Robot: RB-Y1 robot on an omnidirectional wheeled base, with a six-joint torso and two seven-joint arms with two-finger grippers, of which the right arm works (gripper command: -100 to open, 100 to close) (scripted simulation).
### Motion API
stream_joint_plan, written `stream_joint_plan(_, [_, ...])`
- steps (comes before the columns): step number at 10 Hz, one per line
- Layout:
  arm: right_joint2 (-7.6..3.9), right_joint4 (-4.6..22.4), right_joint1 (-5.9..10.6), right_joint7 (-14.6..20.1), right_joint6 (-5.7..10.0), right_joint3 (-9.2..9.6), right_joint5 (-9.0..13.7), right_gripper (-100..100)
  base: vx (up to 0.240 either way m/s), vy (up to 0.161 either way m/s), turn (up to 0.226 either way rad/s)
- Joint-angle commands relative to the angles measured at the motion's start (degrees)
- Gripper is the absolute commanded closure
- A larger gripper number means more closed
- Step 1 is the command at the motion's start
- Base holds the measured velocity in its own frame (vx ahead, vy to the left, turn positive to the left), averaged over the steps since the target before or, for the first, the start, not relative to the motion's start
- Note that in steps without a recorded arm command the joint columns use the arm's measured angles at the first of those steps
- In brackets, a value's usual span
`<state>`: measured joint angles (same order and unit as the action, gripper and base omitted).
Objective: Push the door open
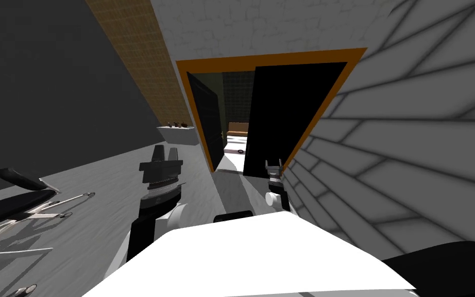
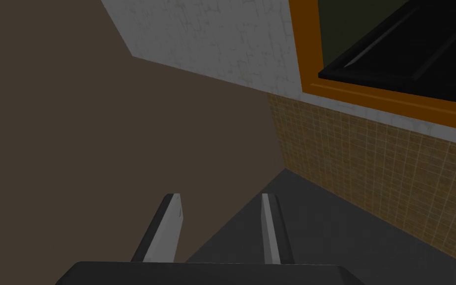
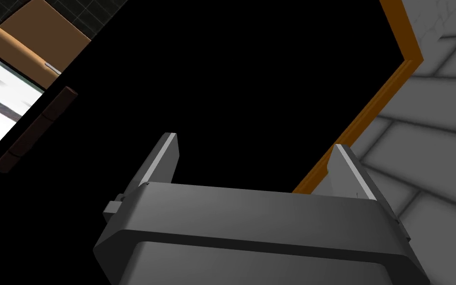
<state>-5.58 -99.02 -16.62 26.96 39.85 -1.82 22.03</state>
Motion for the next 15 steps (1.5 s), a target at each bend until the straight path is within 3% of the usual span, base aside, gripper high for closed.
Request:
stream_joint_plan(1, [0.02,2.3,0.51,1.5,0.71,0.14,1.1,-100,0.083,-0.018,0.149])
stream_joint_plan(9, [0.23,12.6,3.00,8.4,3.51,0.37,6.6,-100,0.093,-0.035,0.120])
stream_joint_plan(10, [0.38,15.1,3.61,10.1,4.19,0.43,8.0,-100,0.126,-0.038,0.196])
stream_joint_plan(15, [0.96,22.4,5.37,15.0,6.17,0.60,11.9,-100,0.109,-0.061,0.155])
